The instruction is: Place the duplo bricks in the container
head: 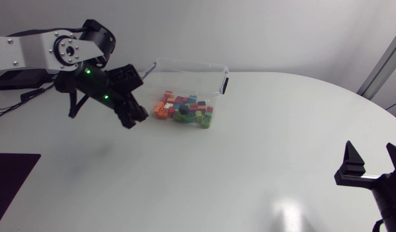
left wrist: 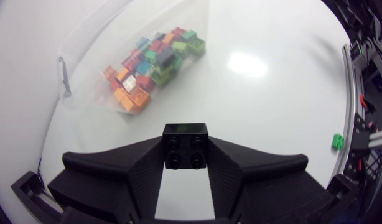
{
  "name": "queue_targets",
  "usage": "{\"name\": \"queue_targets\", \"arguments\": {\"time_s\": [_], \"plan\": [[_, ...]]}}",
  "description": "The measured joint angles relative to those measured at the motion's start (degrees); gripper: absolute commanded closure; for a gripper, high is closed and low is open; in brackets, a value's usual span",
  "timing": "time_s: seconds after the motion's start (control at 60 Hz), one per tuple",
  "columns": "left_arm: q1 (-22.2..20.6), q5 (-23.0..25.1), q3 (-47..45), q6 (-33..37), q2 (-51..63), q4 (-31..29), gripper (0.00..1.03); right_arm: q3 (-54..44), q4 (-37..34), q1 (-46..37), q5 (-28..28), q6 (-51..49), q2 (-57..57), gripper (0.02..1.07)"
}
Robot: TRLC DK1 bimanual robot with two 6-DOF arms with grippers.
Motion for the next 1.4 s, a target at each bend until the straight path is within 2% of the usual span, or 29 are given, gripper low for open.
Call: {"name": "queue_targets", "arguments": {"time_s": [0.217, 0.367, 0.533, 0.65, 0.717, 0.75, 0.767, 0.8, 0.833, 0.85, 0.867, 0.883, 1.15, 1.3, 1.4], "plan": [[-0.94, 0.39, 10.45, -13.16, 7.74, 11.87, 1.00, 0.00, 0.00, -0.02, 0.00, -0.02, 0.00, 0.06], [-1.36, 0.39, 15.02, -19.80, 10.36, 19.71, 1.00, 0.00, 0.00, -0.02, 0.00, 0.00, 0.00, 0.06], [-1.90, 0.39, 20.06, -24.76, 14.23, 23.47, 0.98, 0.00, 0.00, 0.00, 0.00, 0.00, 0.00, 0.06], [-2.08, 0.07, 24.44, -26.40, 18.91, 23.80, 0.80, 0.00, 0.00, 0.00, 0.00, -0.02, 0.00, 0.06], [-2.05, -0.37, 26.08, -26.64, 21.35, 23.80, 0.57, 0.00, 0.00, 0.00, 0.00, 0.00, 0.00, 0.06], [-2.05, -0.96, 26.75, -26.73, 22.47, 23.82, 0.48, 0.00, 0.00, 0.00, 0.00, 0.00, 0.00, 0.06], [-2.05, -1.62, 27.17, -26.75, 23.17, 23.80, 0.46, 0.00, 0.00, -0.02, 0.00, 0.00, 0.00, 0.06], [-2.05, -2.08, 27.82, -26.75, 24.37, 23.78, 0.30, 0.00, 0.00, 0.00, 0.00, 0.00, 0.00, 0.06], [-2.12, -3.08, 28.26, -26.75, 25.33, 23.74, 0.20, 0.00, 0.00, 0.00, 0.00, -0.02, 0.00, 0.06], [-2.16, -3.52, 28.41, -26.75, 25.75, 23.71, 0.18, 0.00, 0.00, -0.02, 0.00, -0.02, 0.00, 0.06], [-2.21, -3.98, 28.55, -26.73, 26.18, 23.71, 0.09, 0.00, 0.00, 0.00, 0.00, -0.02, 0.00, 0.06], [-2.25, -4.52, 28.61, -26.75, 26.45, 23.61, 0.05, 0.00, 0.00, 0.00, 0.00, -0.02, 0.00, 0.06], [-1.27, -7.34, 26.95, -26.71, 23.47, 23.06, 0.04, 0.00, 0.00, 0.00, 0.00, -0.02, 0.00, 0.06], [2.23, -9.49, 19.17, -26.27, 14.01, 23.91, 0.04, 0.00, 0.00, 0.00, 0.00, 0.00, 0.00, 0.06], [4.09, -12.02, 11.65, -25.68, 7.08, 28.52, 0.04, 0.00, 0.00, -0.02, 0.00, 0.00, 0.00, 0.06]]}}
